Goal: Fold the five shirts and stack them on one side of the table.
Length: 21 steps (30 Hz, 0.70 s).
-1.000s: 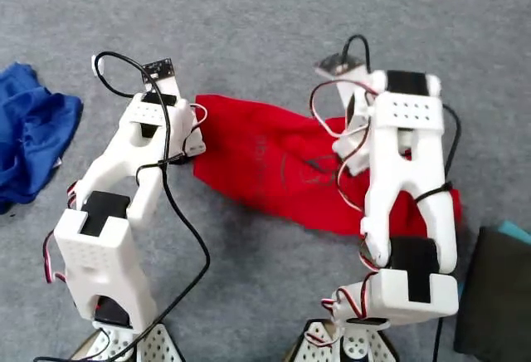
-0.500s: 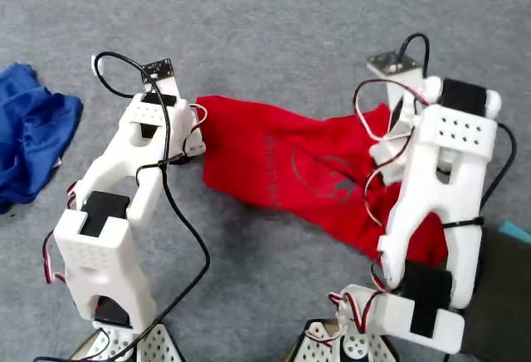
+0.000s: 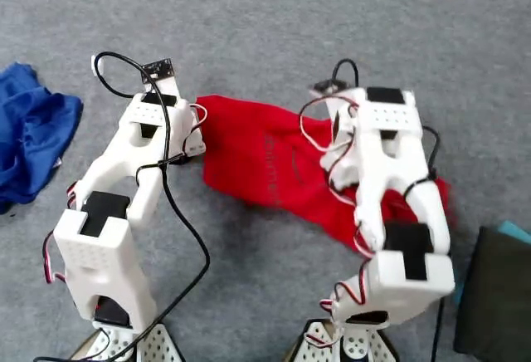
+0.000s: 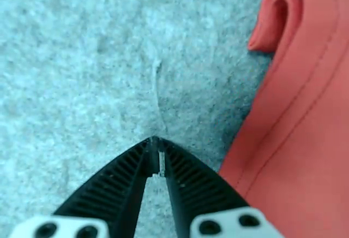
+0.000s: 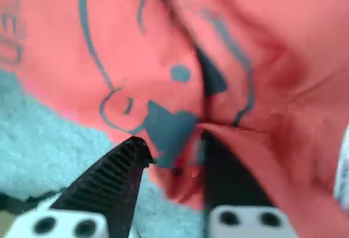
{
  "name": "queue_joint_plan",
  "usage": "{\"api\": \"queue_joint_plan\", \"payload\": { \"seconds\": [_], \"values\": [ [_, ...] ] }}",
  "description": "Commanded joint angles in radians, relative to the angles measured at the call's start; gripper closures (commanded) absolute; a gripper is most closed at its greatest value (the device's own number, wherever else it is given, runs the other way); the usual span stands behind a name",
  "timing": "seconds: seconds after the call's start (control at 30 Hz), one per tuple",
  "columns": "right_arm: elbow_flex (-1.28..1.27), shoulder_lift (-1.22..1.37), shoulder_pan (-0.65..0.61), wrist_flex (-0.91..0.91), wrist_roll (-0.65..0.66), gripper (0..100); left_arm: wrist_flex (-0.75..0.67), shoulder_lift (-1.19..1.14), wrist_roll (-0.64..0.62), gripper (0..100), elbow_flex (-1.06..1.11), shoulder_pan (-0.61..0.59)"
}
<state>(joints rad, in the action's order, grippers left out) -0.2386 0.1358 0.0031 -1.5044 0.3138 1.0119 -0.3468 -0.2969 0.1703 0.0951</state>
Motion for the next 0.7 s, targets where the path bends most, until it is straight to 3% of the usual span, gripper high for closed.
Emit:
{"api": "queue_joint_plan", "payload": {
  "seconds": [0.0,0.2,0.4,0.57,0.67],
  "values": [
    [0.205,0.038,-0.021,-0.064,-0.034,95.2,-0.015,0.045,-0.002,98,-0.002,-0.021],
    [0.575,0.128,-0.01,-0.176,-0.034,96.3,-0.015,0.045,-0.002,98,-0.002,-0.021],
    [0.931,0.326,0.087,-0.218,-0.032,99.3,-0.015,0.045,-0.002,96,-0.002,-0.023],
    [1.164,0.598,0.171,-0.14,-0.035,99.3,-0.014,0.045,-0.011,83,-0.002,-0.023],
    [1.322,0.763,0.189,-0.061,-0.035,99.3,-0.012,0.045,-0.023,82,-0.002,-0.023]
  ]
}}
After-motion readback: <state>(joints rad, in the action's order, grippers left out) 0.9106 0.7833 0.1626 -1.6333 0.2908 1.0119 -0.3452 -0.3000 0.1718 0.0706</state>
